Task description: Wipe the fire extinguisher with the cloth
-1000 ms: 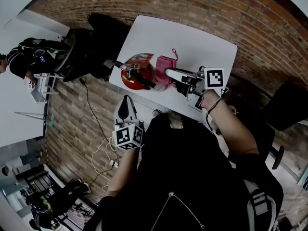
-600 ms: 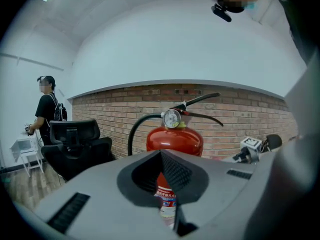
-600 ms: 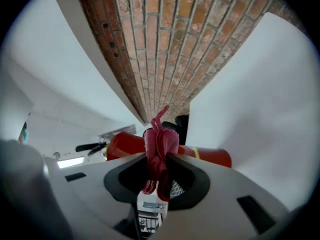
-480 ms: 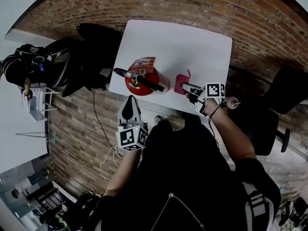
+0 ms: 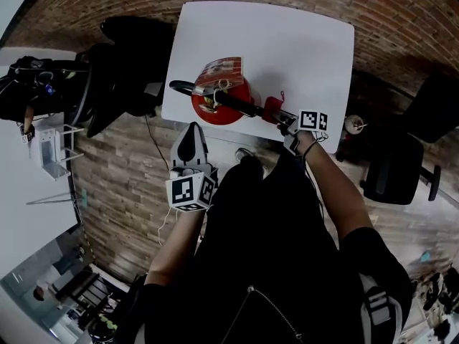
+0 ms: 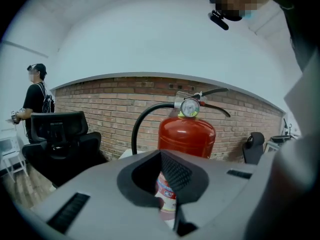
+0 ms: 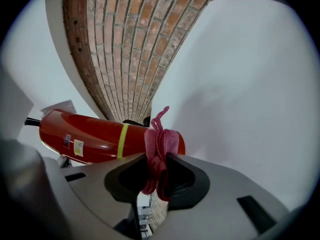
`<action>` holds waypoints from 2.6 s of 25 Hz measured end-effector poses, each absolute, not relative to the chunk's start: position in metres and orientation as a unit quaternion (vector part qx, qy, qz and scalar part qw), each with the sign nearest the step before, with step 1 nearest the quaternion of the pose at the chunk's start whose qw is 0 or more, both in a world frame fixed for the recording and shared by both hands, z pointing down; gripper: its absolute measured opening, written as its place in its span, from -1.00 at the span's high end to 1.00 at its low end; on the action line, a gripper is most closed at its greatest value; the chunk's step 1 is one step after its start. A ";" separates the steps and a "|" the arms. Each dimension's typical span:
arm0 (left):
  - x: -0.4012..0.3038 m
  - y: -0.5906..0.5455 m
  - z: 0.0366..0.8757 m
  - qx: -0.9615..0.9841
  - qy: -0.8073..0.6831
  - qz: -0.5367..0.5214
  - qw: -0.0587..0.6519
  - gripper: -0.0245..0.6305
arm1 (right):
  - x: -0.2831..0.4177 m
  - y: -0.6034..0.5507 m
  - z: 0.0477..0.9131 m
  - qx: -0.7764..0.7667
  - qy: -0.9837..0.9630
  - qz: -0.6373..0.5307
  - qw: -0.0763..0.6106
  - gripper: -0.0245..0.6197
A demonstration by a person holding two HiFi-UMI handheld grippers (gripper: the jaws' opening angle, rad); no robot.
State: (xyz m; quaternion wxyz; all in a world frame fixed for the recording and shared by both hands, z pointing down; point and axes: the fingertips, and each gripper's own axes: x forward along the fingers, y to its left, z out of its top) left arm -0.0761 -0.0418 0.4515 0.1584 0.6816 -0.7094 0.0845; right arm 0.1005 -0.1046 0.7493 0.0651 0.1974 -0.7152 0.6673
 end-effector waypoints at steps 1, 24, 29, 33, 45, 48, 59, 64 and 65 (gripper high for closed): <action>-0.078 -0.041 0.455 0.683 -0.707 0.087 0.160 0.83 | 0.098 -0.104 0.758 0.204 -0.714 0.666 0.069 0.59; -0.087 -0.025 0.481 0.695 -0.688 0.108 0.178 0.83 | 0.067 -0.097 0.774 0.235 -0.698 0.675 0.043 0.59; -0.082 -0.024 0.479 0.698 -0.686 0.101 0.176 0.84 | 0.066 -0.097 0.752 0.231 -0.700 0.676 0.025 0.59; -0.076 -0.025 0.475 0.703 -0.683 0.097 0.172 0.83 | 0.067 -0.097 0.739 0.230 -0.702 0.674 0.016 0.59; -0.067 -0.031 0.462 0.711 -0.680 0.082 0.160 0.84 | 0.070 -0.098 0.696 0.219 -0.714 0.665 -0.005 0.59; -0.067 -0.034 0.457 0.712 -0.680 0.077 0.157 0.83 | 0.070 -0.100 0.686 0.220 -0.716 0.663 -0.003 0.59; -0.069 -0.043 0.447 0.714 -0.681 0.061 0.150 0.83 | 0.070 -0.097 0.652 0.215 -0.713 0.666 -0.022 0.59; -0.069 -0.048 0.449 0.714 -0.680 0.064 0.156 0.83 | 0.071 -0.098 0.634 0.208 -0.712 0.670 -0.033 0.59; -0.070 -0.048 0.448 0.713 -0.680 0.064 0.156 0.83 | 0.071 -0.098 0.630 0.206 -0.713 0.669 -0.035 0.59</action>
